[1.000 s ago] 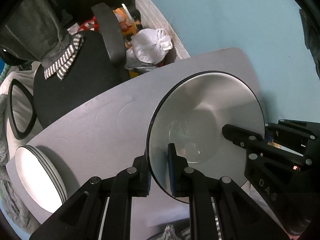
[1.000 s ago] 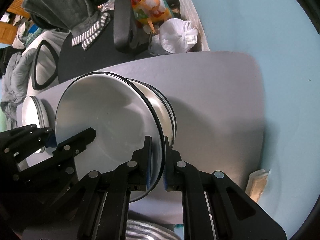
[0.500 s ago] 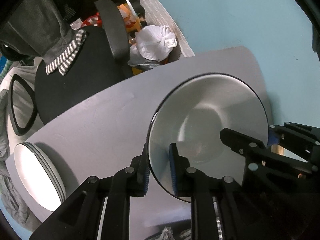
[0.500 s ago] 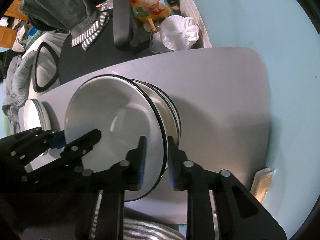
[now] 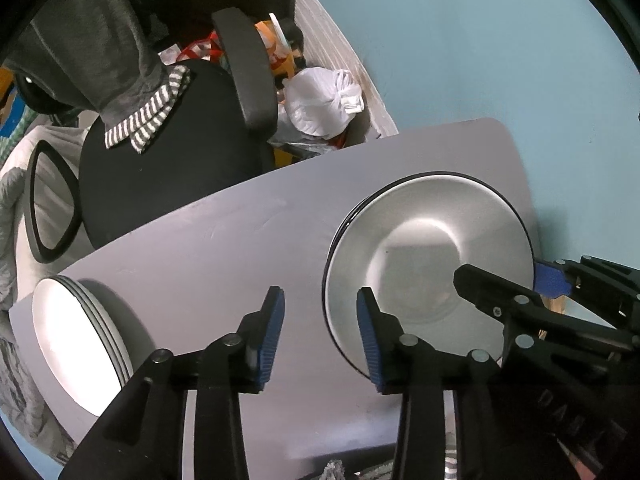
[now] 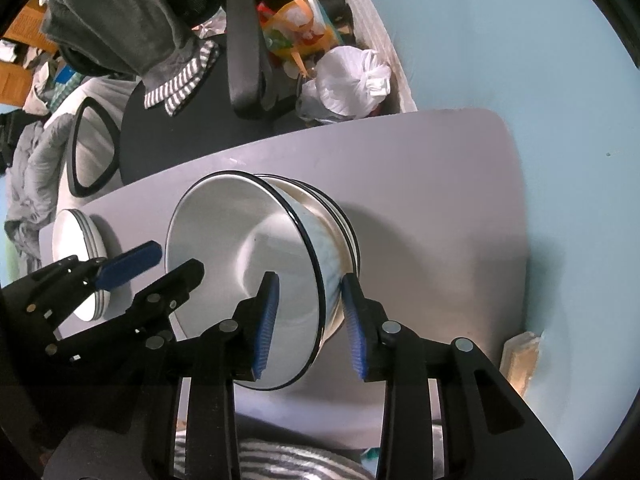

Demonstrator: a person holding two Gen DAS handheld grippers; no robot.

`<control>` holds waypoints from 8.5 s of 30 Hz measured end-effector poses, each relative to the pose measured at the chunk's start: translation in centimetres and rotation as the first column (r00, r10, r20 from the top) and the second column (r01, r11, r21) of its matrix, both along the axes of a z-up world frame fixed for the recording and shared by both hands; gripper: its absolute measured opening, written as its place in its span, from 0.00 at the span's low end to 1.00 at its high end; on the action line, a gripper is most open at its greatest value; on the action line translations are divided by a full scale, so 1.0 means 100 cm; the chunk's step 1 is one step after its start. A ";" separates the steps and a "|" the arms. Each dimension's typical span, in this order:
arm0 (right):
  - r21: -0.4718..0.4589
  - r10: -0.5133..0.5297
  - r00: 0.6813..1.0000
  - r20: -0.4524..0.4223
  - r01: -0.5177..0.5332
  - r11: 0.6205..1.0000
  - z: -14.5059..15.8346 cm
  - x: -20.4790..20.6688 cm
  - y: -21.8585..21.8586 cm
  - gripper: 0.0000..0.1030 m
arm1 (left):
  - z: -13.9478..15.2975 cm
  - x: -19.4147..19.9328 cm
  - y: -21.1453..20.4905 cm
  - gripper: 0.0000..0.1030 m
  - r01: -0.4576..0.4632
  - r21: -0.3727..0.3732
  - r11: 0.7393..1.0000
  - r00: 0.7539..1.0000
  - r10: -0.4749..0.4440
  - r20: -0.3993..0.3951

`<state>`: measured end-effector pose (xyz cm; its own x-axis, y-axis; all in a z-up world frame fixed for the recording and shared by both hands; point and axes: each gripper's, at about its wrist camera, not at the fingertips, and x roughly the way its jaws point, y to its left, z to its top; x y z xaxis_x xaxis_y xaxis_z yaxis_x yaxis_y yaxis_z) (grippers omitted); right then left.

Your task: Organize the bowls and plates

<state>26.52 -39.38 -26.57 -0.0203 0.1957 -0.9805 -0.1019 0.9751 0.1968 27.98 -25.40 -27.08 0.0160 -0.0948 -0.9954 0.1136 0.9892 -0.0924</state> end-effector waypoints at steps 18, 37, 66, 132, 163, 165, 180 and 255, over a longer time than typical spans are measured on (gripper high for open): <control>-0.083 0.033 0.990 0.135 -0.022 0.996 0.035 -0.010 0.001 0.57 | 0.037 -0.022 0.009 0.50 -0.004 -0.023 1.000 0.995 0.007 0.097; -0.065 -0.009 0.966 0.259 0.027 0.998 0.069 -0.048 -0.004 0.66 | 0.075 -0.056 0.033 0.71 -0.034 -0.044 0.998 0.977 0.042 0.210; -0.033 0.015 0.941 0.338 -0.004 0.999 0.049 -0.084 -0.033 0.66 | 0.092 -0.088 0.067 0.74 -0.114 -0.183 0.977 0.881 0.185 0.436; 0.198 0.052 0.997 -0.055 -0.040 0.979 -0.063 0.017 -0.035 0.43 | -0.049 0.010 -0.003 0.55 -0.040 -0.175 0.984 0.993 0.020 -0.115; 0.151 0.054 0.993 -0.105 -0.038 0.988 -0.063 0.014 -0.021 0.34 | -0.046 0.016 0.005 0.26 -0.079 -0.203 0.976 0.987 0.049 -0.152; 0.163 0.054 0.992 -0.115 -0.035 0.986 -0.065 0.015 -0.022 0.34 | -0.047 0.017 0.005 0.26 -0.075 -0.213 0.974 0.987 0.041 -0.157; 0.265 -0.003 0.986 -0.169 0.049 0.963 -0.073 0.012 -0.035 0.36 | -0.049 0.023 0.000 0.32 -0.049 -0.224 0.973 0.980 0.004 -0.199; 0.184 0.176 0.982 -0.073 -0.160 0.970 -0.008 -0.035 0.154 0.17 | 0.033 -0.067 0.197 0.20 -0.270 -0.165 0.949 0.963 0.264 -0.059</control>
<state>23.06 -23.95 -27.37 -0.1530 0.3520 -0.9234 -0.2360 0.8943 0.3801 21.24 -5.71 -23.82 0.0288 -0.2592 -0.9654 -0.1588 0.9523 -0.2604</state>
